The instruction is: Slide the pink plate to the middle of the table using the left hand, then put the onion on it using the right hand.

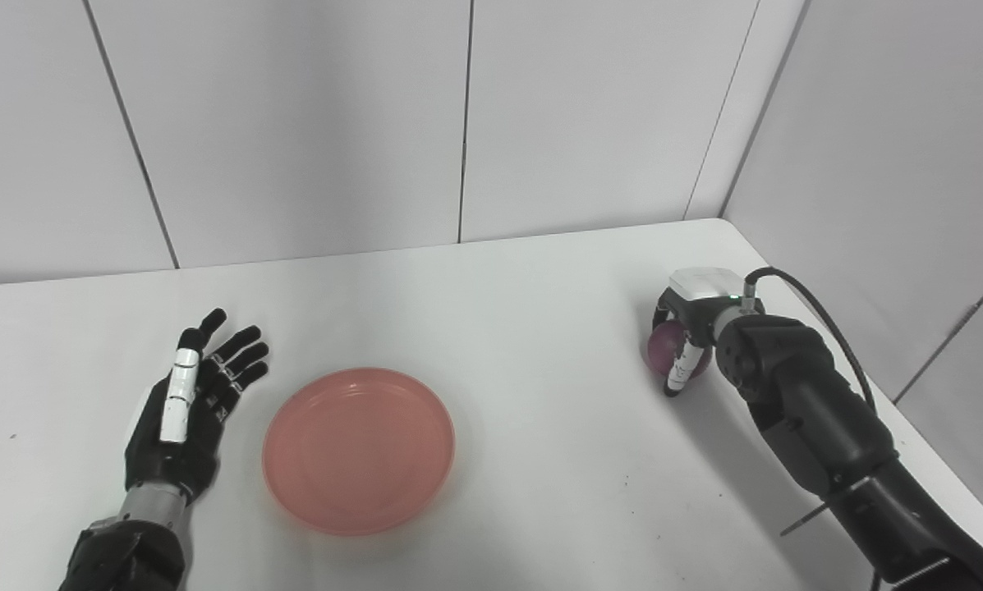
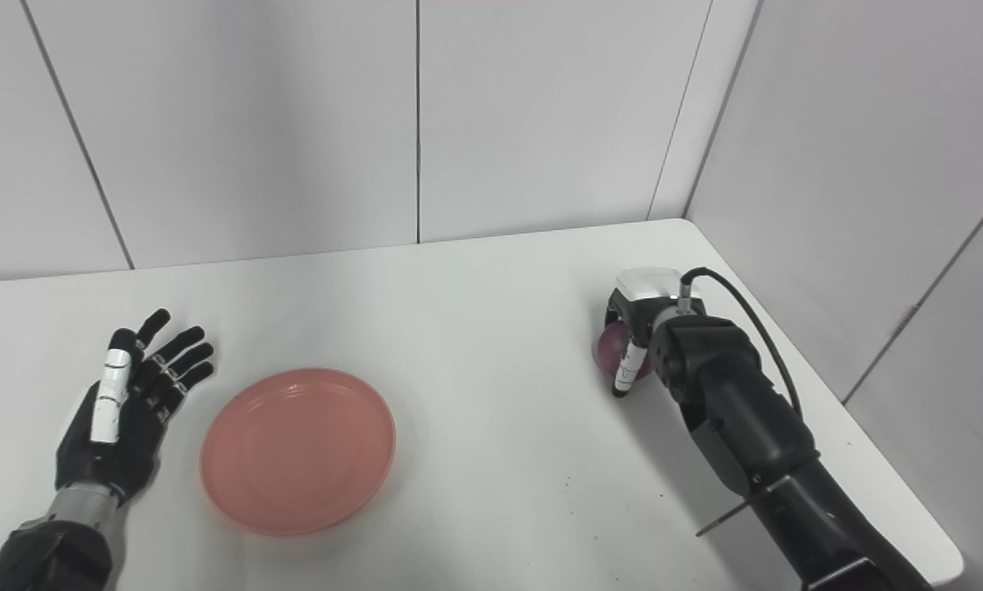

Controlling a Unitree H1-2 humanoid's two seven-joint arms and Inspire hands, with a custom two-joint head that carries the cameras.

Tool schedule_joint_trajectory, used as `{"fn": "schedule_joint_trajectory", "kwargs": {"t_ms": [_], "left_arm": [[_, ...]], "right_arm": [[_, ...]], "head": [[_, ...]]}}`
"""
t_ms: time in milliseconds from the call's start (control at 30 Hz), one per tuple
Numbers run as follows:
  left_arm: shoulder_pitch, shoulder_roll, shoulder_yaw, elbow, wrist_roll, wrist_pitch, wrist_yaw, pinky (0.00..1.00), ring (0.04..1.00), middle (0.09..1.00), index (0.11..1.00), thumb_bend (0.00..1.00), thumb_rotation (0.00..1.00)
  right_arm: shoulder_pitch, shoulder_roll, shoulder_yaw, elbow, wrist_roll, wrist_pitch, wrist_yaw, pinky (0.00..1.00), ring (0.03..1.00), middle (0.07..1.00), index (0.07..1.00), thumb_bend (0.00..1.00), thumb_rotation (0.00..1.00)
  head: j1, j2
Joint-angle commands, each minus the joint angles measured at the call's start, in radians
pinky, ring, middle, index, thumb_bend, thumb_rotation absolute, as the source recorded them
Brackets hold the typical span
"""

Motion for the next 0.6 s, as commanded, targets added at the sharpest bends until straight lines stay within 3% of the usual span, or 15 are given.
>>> {"fn": "schedule_joint_trajectory", "kwargs": {"t_ms": [0,300,500,567], "left_arm": [[0.017,-0.003,0.000,0.018,0.001,0.049,0.018,0.81,0.786,0.783,0.898,0.68,0.79],[0.018,-0.004,-0.001,0.016,0.003,0.049,0.020,0.80,0.784,0.783,0.897,0.69,0.79],[0.015,-0.006,-0.004,0.016,0.008,0.050,0.026,0.80,0.774,0.774,0.891,0.70,0.79],[0.015,-0.007,-0.004,0.014,0.007,0.051,0.028,0.80,0.771,0.768,0.888,0.70,0.78]], "right_arm": [[-0.033,-0.015,-0.021,-0.004,0.002,-0.001,-0.027,0.35,0.439,0.537,0.488,0.52,0.00],[-0.043,-0.020,-0.012,-0.027,0.033,-0.005,-0.021,0.38,0.461,0.545,0.455,0.51,0.00],[-0.066,-0.026,0.000,-0.066,0.031,-0.002,0.016,0.32,0.430,0.541,0.475,0.52,0.00],[-0.072,-0.025,0.001,-0.080,0.024,-0.001,0.027,0.36,0.462,0.541,0.456,0.51,0.00]], "head": [[0.001,0.000],[0.002,0.003],[0.004,0.003],[0.005,0.004]]}}
